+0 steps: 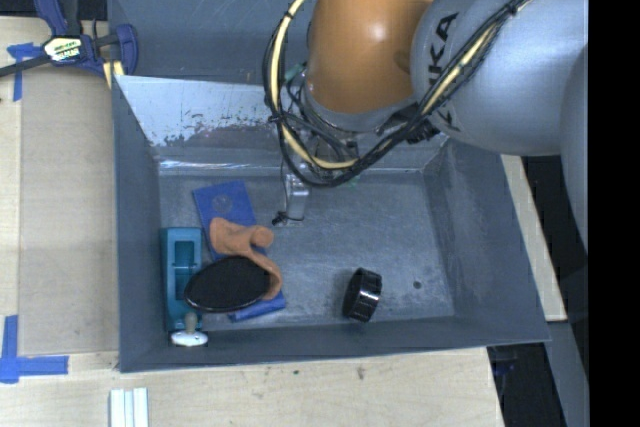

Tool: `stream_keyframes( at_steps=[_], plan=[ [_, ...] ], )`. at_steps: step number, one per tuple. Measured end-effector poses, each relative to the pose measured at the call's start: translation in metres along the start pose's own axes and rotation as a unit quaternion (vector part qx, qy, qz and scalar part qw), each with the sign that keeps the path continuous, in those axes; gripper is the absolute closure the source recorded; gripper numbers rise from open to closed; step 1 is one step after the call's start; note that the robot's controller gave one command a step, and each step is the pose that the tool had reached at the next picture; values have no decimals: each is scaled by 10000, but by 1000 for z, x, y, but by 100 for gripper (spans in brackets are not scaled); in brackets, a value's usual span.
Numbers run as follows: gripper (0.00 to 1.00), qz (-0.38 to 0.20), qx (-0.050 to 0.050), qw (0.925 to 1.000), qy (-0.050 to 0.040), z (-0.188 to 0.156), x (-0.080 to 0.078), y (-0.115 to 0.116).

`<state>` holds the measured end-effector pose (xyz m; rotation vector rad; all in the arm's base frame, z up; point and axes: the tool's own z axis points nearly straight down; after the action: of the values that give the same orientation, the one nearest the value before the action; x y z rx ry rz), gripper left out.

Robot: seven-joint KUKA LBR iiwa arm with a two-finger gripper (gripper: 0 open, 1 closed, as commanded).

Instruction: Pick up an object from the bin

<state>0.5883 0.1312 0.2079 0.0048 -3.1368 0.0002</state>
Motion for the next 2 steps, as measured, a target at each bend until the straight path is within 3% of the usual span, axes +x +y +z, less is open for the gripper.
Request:
stream_keyframes(
  at_steps=[1,2],
  plan=[
    [0,14,-6,10000,-40,-5,-1,-1],
    [0,-167,-6,9998,-66,46,34,17]
  ],
)
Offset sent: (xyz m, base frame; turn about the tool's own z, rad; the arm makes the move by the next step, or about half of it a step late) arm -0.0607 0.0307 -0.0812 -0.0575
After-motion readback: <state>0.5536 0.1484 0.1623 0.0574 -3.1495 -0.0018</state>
